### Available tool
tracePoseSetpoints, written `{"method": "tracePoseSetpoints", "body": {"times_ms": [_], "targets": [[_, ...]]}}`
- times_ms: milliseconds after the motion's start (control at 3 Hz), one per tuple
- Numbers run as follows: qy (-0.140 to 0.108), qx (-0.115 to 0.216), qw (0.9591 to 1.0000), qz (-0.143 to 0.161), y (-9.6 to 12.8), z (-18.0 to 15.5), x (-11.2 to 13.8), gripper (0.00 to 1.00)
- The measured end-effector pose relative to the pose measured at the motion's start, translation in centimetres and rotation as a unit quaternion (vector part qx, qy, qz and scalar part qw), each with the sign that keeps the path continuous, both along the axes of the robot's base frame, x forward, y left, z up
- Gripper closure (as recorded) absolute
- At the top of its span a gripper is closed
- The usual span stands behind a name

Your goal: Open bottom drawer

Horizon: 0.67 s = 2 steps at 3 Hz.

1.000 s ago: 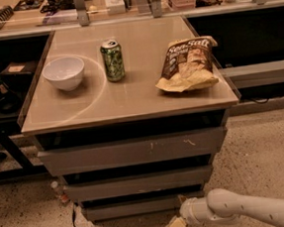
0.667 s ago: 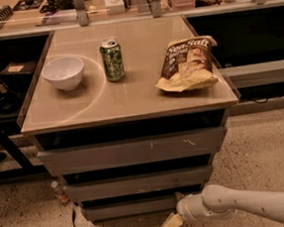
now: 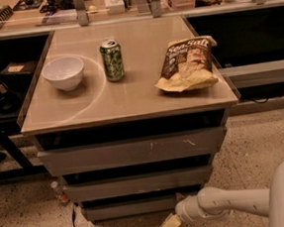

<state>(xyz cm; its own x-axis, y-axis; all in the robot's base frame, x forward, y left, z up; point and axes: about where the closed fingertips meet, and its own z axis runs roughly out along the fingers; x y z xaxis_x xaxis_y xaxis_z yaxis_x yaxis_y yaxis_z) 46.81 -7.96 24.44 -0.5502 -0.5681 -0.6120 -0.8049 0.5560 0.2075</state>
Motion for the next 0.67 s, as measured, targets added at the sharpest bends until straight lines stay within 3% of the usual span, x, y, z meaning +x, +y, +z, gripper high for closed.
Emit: {"method": "tracePoseSetpoints", "body": {"times_ms": [667], "targets": [[-0.011,0.004,0.9999,-0.005,-0.8,-1.3,1.7,0.00]]}}
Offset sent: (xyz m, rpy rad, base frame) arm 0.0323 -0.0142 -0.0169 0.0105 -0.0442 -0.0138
